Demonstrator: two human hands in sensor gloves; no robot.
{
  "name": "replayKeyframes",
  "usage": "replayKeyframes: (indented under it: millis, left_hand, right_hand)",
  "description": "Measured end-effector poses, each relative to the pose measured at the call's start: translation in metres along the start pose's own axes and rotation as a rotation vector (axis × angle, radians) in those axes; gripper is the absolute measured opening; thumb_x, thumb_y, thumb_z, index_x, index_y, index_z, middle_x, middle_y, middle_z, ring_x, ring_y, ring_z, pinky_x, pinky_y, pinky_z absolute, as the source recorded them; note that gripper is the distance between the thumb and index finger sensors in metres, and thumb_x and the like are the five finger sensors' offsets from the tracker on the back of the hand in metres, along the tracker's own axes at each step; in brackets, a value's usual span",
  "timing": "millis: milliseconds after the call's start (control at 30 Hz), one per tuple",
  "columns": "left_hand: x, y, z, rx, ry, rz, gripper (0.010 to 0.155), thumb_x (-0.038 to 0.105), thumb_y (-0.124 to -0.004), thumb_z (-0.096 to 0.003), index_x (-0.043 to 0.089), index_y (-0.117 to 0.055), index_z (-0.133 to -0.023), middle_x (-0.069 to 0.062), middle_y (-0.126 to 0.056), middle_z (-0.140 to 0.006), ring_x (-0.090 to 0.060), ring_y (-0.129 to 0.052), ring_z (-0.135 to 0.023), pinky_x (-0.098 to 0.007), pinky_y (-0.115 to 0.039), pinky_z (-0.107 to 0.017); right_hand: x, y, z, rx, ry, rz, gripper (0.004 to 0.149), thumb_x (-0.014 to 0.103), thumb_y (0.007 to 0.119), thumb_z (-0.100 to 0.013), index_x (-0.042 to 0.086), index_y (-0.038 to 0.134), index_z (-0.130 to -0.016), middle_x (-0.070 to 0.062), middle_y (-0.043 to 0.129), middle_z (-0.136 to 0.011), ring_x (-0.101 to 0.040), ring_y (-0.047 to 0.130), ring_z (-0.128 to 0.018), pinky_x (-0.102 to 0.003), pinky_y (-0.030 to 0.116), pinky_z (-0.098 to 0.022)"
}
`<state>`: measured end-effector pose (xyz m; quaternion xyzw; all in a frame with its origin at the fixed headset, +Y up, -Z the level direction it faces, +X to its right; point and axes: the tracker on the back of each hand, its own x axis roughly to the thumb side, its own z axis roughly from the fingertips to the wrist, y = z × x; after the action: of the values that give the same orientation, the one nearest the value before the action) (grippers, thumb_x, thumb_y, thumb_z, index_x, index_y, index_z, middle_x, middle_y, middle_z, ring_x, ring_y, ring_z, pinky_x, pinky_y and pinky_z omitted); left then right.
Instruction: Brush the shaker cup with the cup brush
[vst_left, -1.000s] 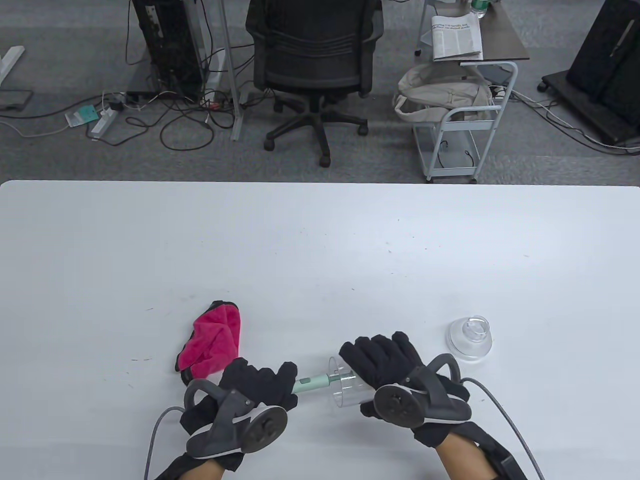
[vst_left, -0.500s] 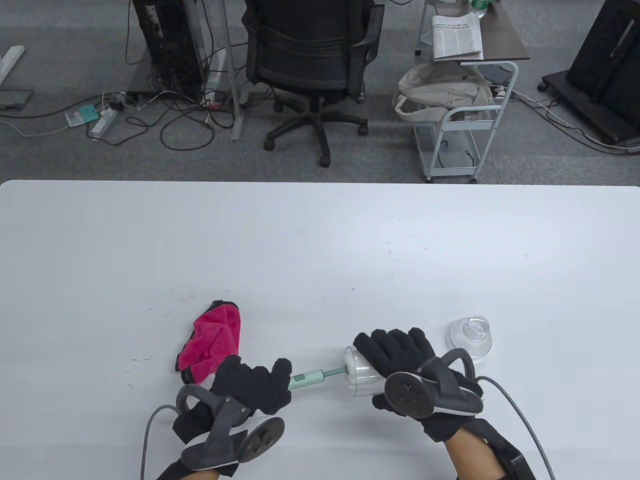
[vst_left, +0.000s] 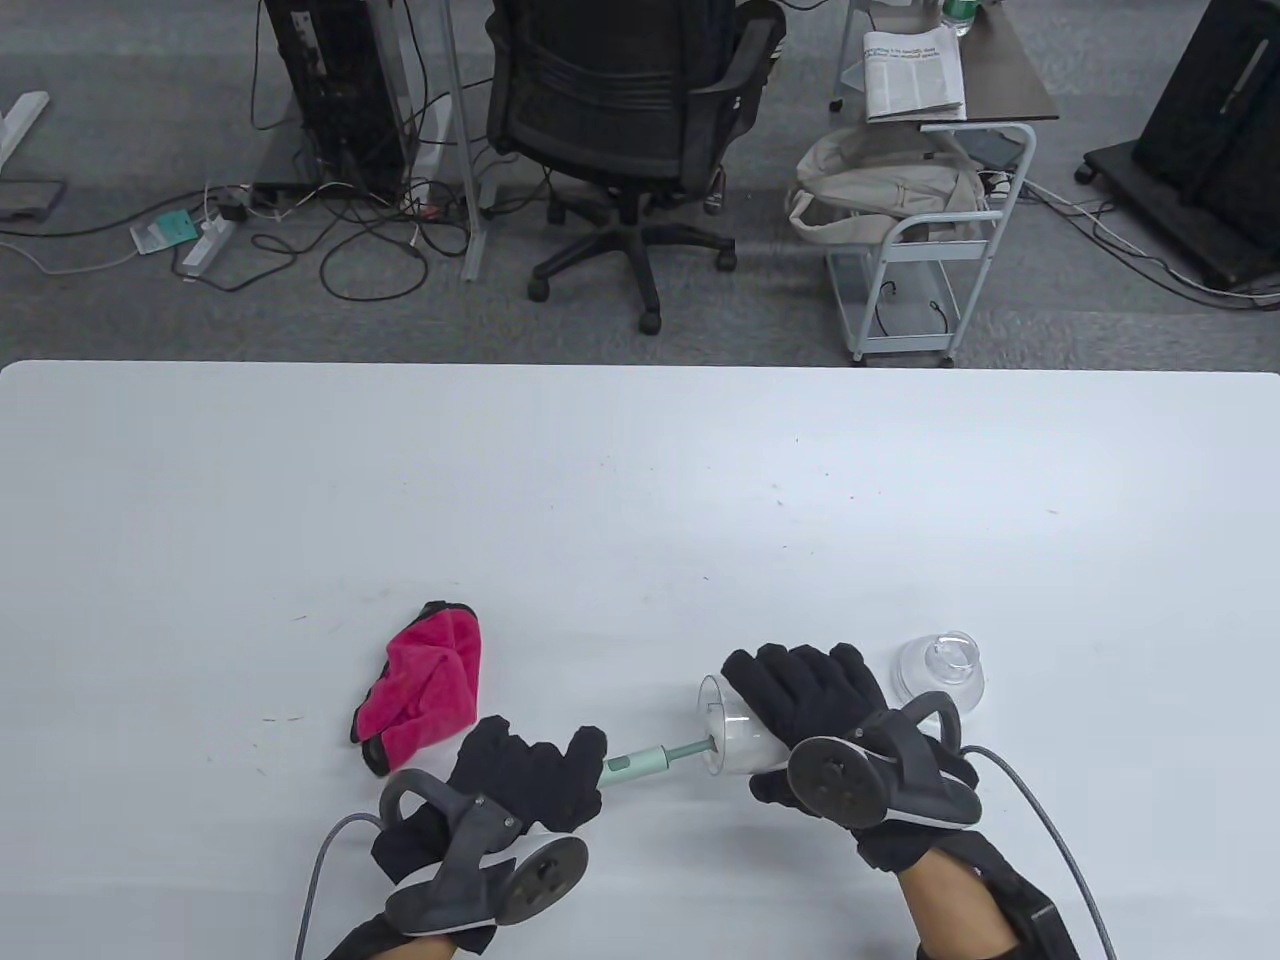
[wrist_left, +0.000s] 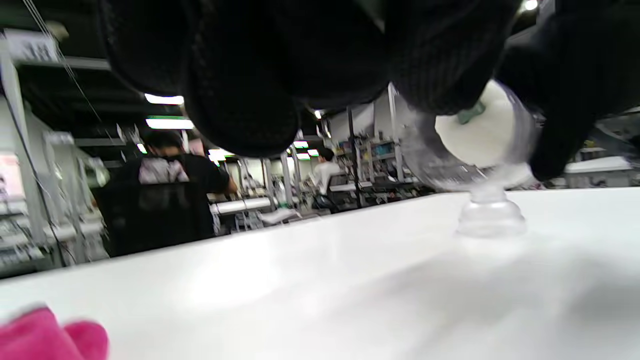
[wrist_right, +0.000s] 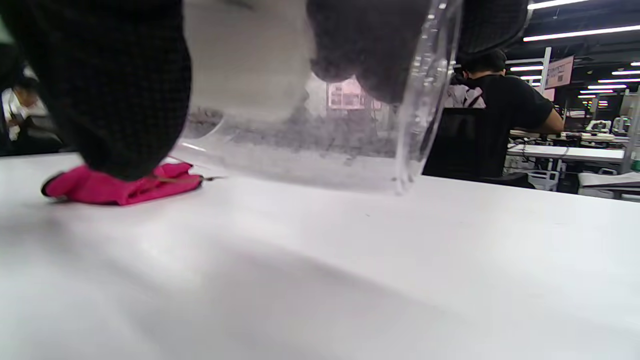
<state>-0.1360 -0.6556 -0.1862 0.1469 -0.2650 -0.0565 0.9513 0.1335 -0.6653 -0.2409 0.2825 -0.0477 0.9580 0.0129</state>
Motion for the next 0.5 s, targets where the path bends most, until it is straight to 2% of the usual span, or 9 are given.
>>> replayKeyframes:
  millis: [133,233,300,333,367,433,500]
  left_hand:
    - [-0.007,-0.003,-0.001,-0.036,0.000,0.022,0.054,0.048,-0.085,-0.0484,0.024,-0.077,-0.096,0.004,-0.099,-0.051,-0.022,-0.105,-0.046,-0.058,-0.079,-0.060]
    - [0.000,-0.009,-0.005,-0.075,-0.028,0.028,0.054,0.048,-0.085,-0.0487,0.024,-0.077,-0.097,0.004,-0.099,-0.051,-0.022,-0.105,-0.046,-0.059,-0.079,-0.060]
    - [0.005,-0.013,-0.007,-0.123,-0.034,0.014,0.054,0.047,-0.084,-0.0492,0.025,-0.075,-0.098,0.003,-0.099,-0.052,-0.023,-0.105,-0.048,-0.059,-0.078,-0.061]
    - [0.004,-0.014,-0.006,-0.135,-0.036,0.003,0.055,0.048,-0.083,-0.0496,0.026,-0.074,-0.099,0.004,-0.099,-0.052,-0.022,-0.105,-0.048,-0.059,-0.078,-0.062]
    - [0.004,-0.016,-0.008,-0.144,-0.052,0.048,0.055,0.047,-0.083,-0.0500,0.025,-0.074,-0.099,0.004,-0.099,-0.052,-0.023,-0.105,-0.048,-0.059,-0.078,-0.062]
    - [0.005,-0.016,-0.009,-0.188,-0.064,0.086,0.055,0.046,-0.083,-0.0503,0.024,-0.074,-0.100,0.003,-0.099,-0.051,-0.024,-0.104,-0.048,-0.059,-0.077,-0.062]
    - [0.005,-0.013,-0.008,-0.136,-0.052,0.087,0.055,0.046,-0.084,-0.0501,0.023,-0.075,-0.099,0.002,-0.099,-0.051,-0.024,-0.104,-0.048,-0.059,-0.077,-0.062]
  right_hand:
    - [0.016,0.004,-0.003,0.076,-0.054,-0.070,0.106,0.056,0.095,-0.036,0.023,0.030,-0.112,-0.013,0.056,-0.113,-0.044,0.073,-0.099,-0.067,0.060,-0.074]
    - [0.028,0.010,-0.006,0.065,-0.112,-0.109,0.106,0.055,0.096,-0.035,0.023,0.031,-0.112,-0.011,0.052,-0.116,-0.042,0.073,-0.099,-0.066,0.060,-0.075]
    - [0.035,0.014,-0.008,0.040,-0.131,-0.099,0.106,0.055,0.098,-0.033,0.024,0.032,-0.111,-0.010,0.056,-0.114,-0.042,0.074,-0.098,-0.066,0.060,-0.075]
    - [0.034,0.014,-0.006,0.034,-0.124,-0.026,0.106,0.057,0.096,-0.033,0.029,0.028,-0.110,-0.007,0.055,-0.114,-0.039,0.074,-0.099,-0.065,0.060,-0.076]
    - [0.033,0.014,-0.005,-0.029,-0.131,-0.012,0.106,0.057,0.096,-0.033,0.031,0.027,-0.110,-0.006,0.056,-0.114,-0.039,0.074,-0.099,-0.065,0.060,-0.076]
    - [0.028,0.010,-0.004,-0.077,-0.110,-0.016,0.106,0.057,0.096,-0.033,0.032,0.027,-0.109,-0.006,0.055,-0.114,-0.038,0.072,-0.101,-0.065,0.059,-0.076]
    - [0.021,0.007,-0.003,-0.114,-0.089,-0.021,0.106,0.056,0.096,-0.033,0.030,0.028,-0.110,-0.007,0.054,-0.114,-0.039,0.069,-0.103,-0.065,0.057,-0.076]
